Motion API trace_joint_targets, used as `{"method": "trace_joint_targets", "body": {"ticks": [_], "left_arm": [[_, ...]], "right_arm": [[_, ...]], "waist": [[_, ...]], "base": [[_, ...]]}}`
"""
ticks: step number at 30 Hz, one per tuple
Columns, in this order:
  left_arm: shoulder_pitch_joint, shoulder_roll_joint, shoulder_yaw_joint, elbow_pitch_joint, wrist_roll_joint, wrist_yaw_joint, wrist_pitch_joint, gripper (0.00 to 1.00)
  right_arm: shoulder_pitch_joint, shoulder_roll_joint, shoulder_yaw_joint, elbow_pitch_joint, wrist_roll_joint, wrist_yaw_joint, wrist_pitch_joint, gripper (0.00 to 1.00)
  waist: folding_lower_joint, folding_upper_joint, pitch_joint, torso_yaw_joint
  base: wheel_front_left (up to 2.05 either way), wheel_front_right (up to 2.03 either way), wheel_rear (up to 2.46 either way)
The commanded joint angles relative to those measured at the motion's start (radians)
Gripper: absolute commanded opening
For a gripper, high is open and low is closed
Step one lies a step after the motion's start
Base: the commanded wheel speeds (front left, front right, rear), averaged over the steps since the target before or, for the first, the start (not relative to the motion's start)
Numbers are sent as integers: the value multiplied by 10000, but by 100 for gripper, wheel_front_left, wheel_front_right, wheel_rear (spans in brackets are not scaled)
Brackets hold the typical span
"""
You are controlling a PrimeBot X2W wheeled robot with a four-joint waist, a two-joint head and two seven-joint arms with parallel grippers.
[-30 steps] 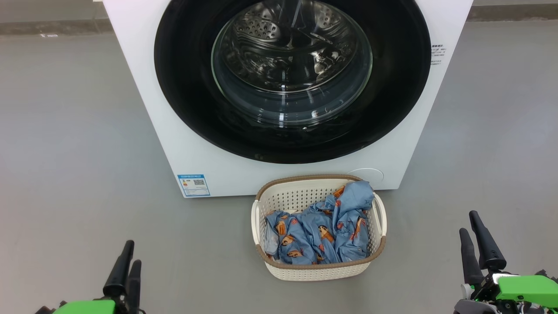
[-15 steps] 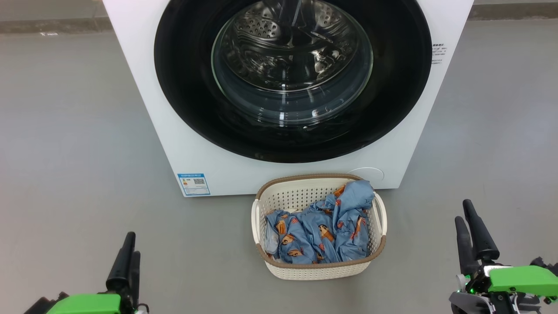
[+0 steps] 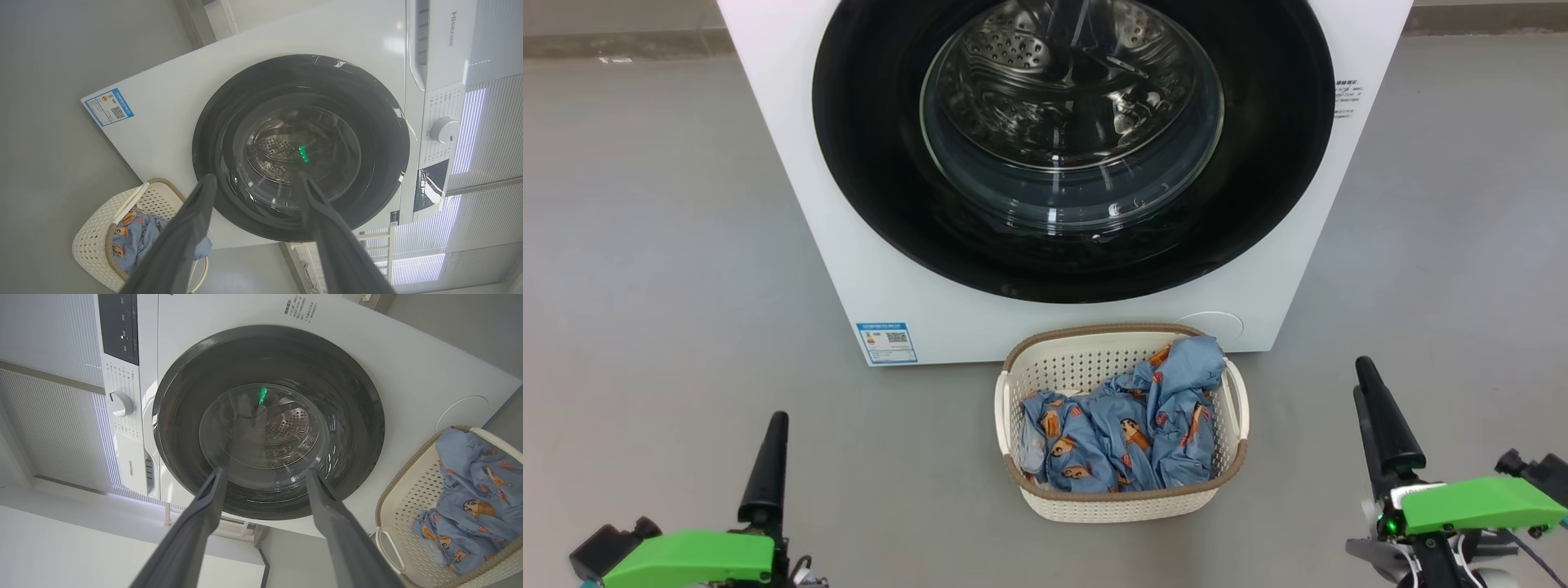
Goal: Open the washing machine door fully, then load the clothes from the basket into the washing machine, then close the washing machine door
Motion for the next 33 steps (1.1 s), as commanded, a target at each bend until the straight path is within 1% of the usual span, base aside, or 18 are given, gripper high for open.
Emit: {"method": "trace_joint_targets", "body": {"ticks": [1, 5, 6, 12, 21, 26, 33], "left_arm": [[-515, 189, 70, -379, 354, -18, -123, 100], [-530, 227, -48, -393, 1133, -19, -238, 100], [-530, 227, -48, -393, 1133, -19, -238, 100], [-564, 285, -201, -281, 2457, -21, -410, 100], [-661, 282, -331, -196, 4169, -25, -669, 100], [-680, 293, -381, -138, 5301, -26, -813, 100], [-726, 266, -458, 0, 6317, -29, -1013, 100]], "right_arm": [[-554, -158, 176, -272, -292, 6, -117, 100], [-622, -187, 315, -263, -900, 6, -229, 100], [-622, -187, 315, -263, -900, 6, -229, 100], [-698, -283, 616, -278, -1778, 7, -396, 100], [-819, -430, 1007, -238, -2852, 8, -648, 100], [-915, -517, 1161, -38, -3456, 8, -787, 100], [-1102, -635, 1477, 381, -4367, 9, -981, 100]], "waist": [[0, -1, 7, -1], [0, -1, 2, -16], [0, -1, 2, -16], [0, -1, -25, -34], [0, -1, -50, -35], [0, -1, -53, -37], [0, -1, -57, -30]], "base": [[0, 0, 0], [0, 0, 0], [0, 0, 0], [0, 0, 0], [0, 0, 0], [0, 0, 0], [0, 0, 0]]}}
